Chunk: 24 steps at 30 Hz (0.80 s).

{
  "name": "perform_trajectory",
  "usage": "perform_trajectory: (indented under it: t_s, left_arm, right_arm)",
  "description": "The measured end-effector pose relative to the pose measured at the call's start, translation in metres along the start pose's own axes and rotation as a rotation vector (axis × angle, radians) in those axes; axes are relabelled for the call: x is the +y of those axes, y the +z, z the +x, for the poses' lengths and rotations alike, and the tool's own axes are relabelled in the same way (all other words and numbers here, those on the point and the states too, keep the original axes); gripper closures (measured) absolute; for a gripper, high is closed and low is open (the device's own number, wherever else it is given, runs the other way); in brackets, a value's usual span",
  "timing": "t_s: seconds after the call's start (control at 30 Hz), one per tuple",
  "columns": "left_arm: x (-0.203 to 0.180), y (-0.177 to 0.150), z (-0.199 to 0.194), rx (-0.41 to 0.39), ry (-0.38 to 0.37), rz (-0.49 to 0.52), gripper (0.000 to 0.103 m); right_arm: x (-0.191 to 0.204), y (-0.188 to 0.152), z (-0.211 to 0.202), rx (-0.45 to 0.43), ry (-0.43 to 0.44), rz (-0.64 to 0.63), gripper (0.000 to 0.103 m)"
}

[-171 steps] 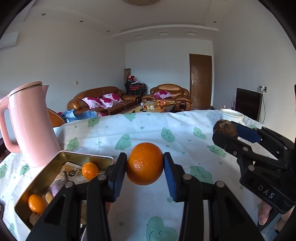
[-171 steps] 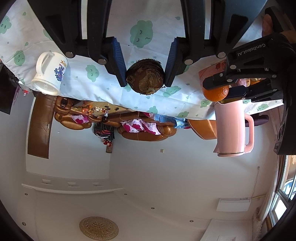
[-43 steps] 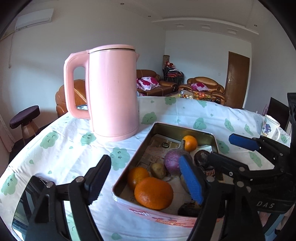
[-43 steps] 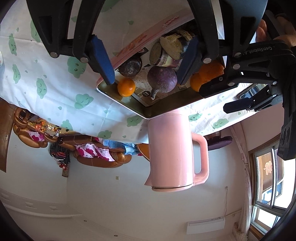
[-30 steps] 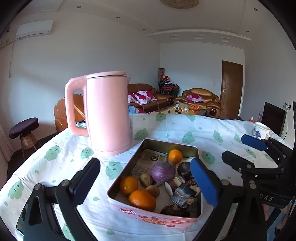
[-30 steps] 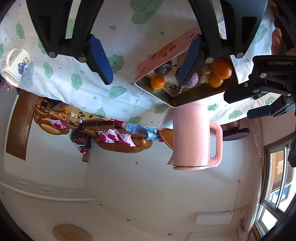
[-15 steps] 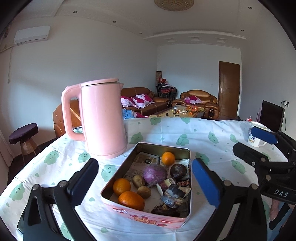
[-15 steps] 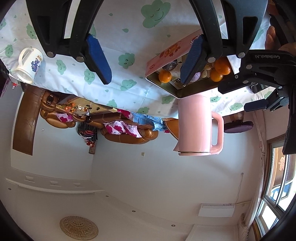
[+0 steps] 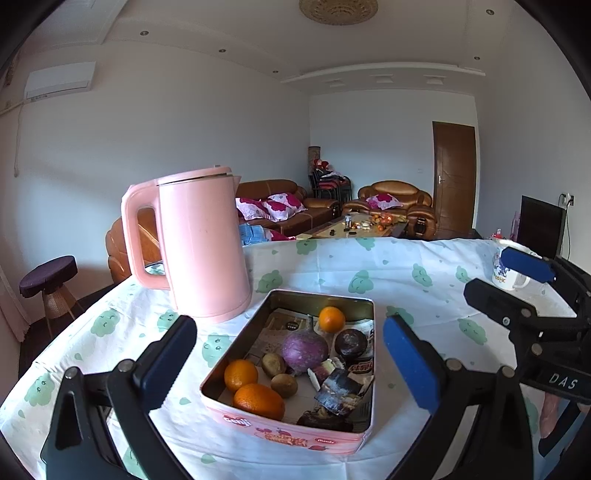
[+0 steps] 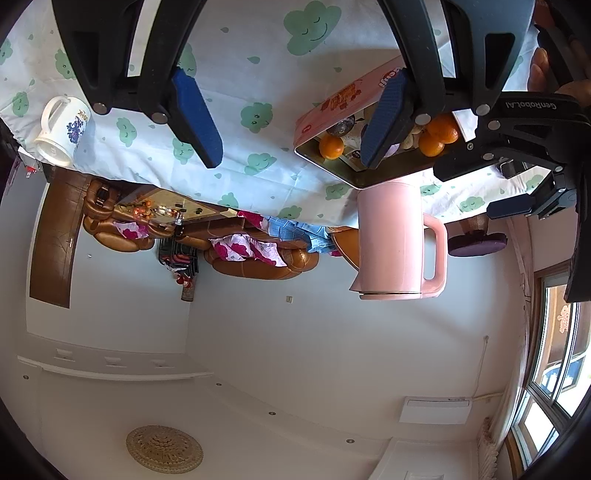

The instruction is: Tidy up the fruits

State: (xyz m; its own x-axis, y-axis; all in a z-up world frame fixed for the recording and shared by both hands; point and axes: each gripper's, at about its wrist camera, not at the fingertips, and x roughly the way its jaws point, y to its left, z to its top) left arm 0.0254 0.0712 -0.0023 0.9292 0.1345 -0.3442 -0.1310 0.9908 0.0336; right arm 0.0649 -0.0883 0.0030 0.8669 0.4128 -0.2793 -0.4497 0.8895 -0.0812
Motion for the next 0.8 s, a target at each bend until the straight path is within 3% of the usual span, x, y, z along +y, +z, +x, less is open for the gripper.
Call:
perform_trajectory:
  t_s: [0.8]
  left_arm:
    - [-0.007, 0.0032, -0.0089, -0.024, 0.002, 0.019, 0.0]
  right_arm:
    - [-0.0059, -0.0022, -0.0088, -0.025, -0.019, 0.006, 0.024]
